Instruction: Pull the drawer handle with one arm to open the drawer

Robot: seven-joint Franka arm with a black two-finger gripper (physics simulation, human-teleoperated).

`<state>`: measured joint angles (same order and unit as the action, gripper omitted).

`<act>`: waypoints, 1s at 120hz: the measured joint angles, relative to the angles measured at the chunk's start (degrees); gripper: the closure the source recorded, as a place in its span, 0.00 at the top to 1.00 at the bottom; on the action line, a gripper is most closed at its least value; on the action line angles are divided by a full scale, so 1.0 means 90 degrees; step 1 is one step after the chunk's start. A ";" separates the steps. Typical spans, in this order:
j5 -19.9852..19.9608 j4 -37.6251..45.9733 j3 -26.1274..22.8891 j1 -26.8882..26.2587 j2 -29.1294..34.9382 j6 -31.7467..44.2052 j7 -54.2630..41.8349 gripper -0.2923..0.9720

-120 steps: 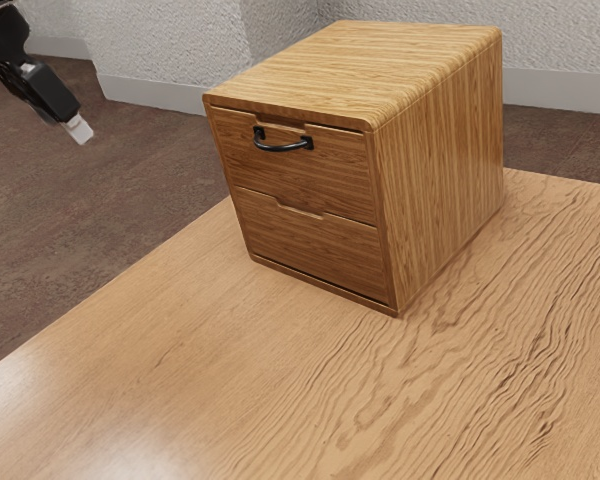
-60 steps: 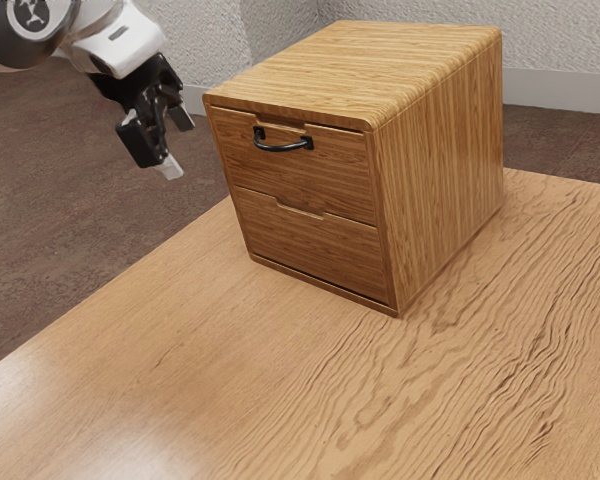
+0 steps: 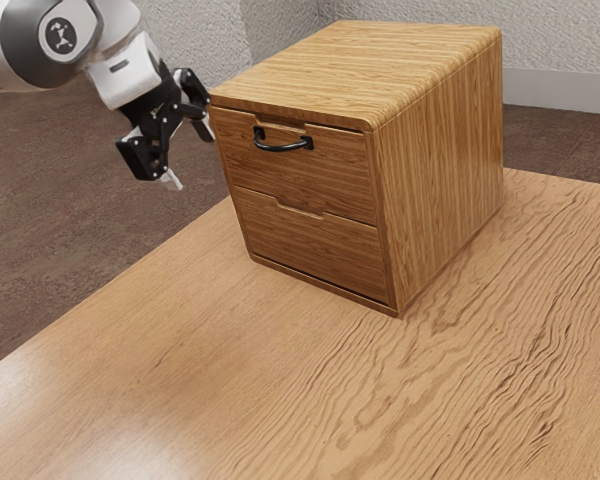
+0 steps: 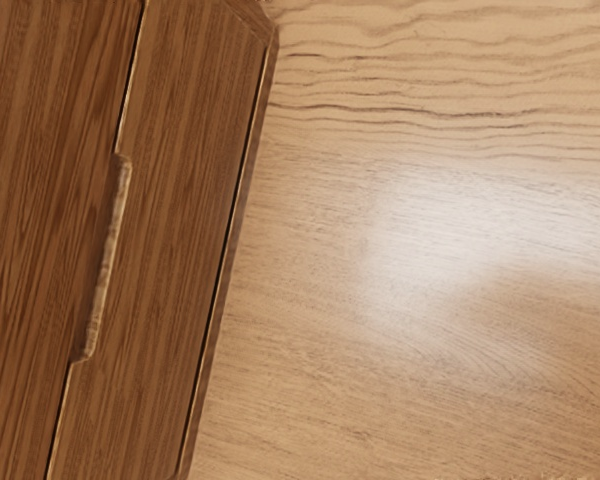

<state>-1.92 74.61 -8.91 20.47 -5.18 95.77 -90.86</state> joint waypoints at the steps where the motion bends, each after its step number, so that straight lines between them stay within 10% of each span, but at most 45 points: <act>1: -0.0001 -0.0001 -0.0002 0.0001 -0.0001 0.0004 -0.0028 0.77; 120: -0.0339 -0.0146 -0.0182 -0.0087 -0.0609 0.0921 -0.1611 0.77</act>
<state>-4.97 73.30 -10.54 19.68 -10.67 104.06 -105.36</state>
